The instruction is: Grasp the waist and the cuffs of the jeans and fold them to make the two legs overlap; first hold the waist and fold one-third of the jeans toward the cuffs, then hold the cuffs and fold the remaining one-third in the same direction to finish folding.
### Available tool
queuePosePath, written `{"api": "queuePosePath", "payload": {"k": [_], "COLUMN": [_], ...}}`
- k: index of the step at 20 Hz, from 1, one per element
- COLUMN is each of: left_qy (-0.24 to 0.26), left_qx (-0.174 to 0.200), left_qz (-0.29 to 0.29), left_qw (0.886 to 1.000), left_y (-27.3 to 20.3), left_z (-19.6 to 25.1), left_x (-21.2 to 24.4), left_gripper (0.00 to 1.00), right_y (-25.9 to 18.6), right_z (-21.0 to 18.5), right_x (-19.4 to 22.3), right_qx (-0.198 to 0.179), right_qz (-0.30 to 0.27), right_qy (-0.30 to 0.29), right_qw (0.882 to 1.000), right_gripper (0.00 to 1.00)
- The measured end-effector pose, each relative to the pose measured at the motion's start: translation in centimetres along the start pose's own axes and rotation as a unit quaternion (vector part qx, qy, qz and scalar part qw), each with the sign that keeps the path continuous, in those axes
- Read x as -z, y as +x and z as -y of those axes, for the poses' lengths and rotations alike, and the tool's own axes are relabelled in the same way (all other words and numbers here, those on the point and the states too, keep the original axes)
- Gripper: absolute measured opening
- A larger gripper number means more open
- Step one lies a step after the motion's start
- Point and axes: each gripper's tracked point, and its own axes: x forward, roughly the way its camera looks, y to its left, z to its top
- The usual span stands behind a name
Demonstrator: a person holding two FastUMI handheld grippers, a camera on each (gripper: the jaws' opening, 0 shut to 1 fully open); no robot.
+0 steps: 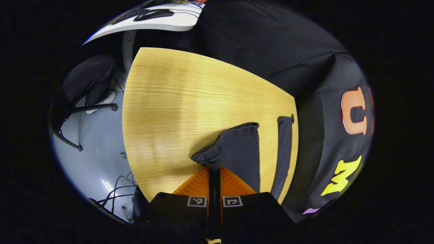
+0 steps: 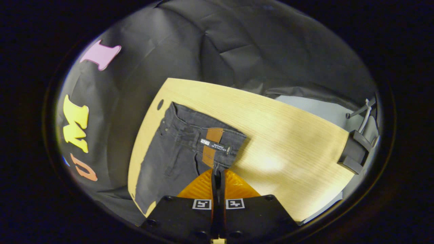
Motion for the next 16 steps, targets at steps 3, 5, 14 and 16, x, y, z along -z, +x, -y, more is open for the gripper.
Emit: {"api": "queuePosePath", "payload": {"k": [3, 5, 14, 16], "left_qy": [0.004, 0.004, 0.025, 0.031], "left_qx": [0.017, 0.033, 0.076, 0.072], "left_qz": [0.002, 0.001, -0.007, -0.002], "left_qw": [1.0, 0.999, 0.997, 0.997], "left_y": [-0.8, -1.4, 0.2, 1.7], "left_z": [2.6, 5.2, 18.0, 20.2], "left_x": [-0.5, -0.9, -2.7, -3.4], "left_gripper": [0.04, 0.03, 0.03, 0.03], "right_y": [-1.1, -1.5, -1.0, -0.2], "right_z": [-3.0, -5.0, -14.7, -16.5], "right_x": [-0.8, -1.5, -4.2, -5.3], "right_qx": [-0.035, -0.059, -0.135, -0.149], "right_qz": [-0.002, 0.002, 0.014, 0.018], "right_qy": [0.014, 0.015, -0.021, -0.013], "right_qw": [0.999, 0.998, 0.99, 0.989], "right_gripper": [0.0, 0.04, 0.01, 0.01]}}
